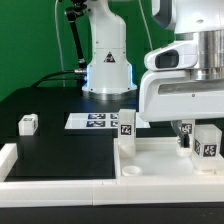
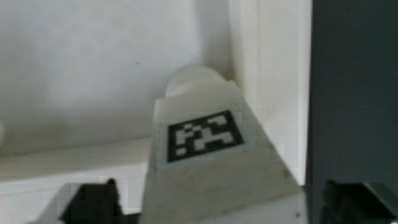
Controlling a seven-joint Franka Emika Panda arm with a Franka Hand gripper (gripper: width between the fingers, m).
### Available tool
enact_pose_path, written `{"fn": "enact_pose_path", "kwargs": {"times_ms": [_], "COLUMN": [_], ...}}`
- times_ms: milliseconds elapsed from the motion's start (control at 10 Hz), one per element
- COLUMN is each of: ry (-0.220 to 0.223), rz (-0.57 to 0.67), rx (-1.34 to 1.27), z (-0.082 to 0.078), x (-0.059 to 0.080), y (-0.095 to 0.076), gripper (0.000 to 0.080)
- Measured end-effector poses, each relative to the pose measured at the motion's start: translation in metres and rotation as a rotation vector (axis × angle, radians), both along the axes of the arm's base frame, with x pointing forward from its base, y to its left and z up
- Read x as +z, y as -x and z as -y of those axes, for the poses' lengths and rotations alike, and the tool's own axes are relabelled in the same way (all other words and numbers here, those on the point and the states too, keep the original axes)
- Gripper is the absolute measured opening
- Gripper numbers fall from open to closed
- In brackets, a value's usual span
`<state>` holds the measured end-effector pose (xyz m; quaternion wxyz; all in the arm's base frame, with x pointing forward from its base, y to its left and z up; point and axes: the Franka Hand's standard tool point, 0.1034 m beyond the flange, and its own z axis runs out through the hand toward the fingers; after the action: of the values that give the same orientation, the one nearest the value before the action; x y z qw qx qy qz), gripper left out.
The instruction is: Assemble square table
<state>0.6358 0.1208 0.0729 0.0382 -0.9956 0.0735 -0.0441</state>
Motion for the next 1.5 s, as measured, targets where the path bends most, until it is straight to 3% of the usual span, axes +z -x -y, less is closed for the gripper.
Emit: {"fn": "enact_pose_path", "kwargs": {"times_ms": [100,200,500,700,1000,1100,1200,1300,1400,1500], "ry": [-0.012,-0.015,-0.055,-0.09,-0.225,-0.252,-0.254,-0.252,-0.235,-0.197], "rz": [-0.008,-0.013,-0.036,-0.07,-0.137,-0.153,-0.158,-0.155,-0.143,-0.113], "rx": [-0.095,-0.161,-0.43,-0.79,-1.295,-1.424,-1.473,-1.452,-1.362,-1.18], "z": [-0.001,0.003,0.008,0.009,0.007,0.003,0.002,0.002,0.001,-0.003], "x": [0.0,-0.001,-0.001,-0.003,-0.004,-0.004,-0.004,-0.005,-0.004,-0.002], "y": [0.0,0.0,0.0,0.002,0.006,0.007,0.007,0.007,0.007,0.007], "gripper": [0.0357,0.0294,0.0294,0.0294,0.0294,0.0294,0.0294,0.0369,0.0369,0.0506]}}
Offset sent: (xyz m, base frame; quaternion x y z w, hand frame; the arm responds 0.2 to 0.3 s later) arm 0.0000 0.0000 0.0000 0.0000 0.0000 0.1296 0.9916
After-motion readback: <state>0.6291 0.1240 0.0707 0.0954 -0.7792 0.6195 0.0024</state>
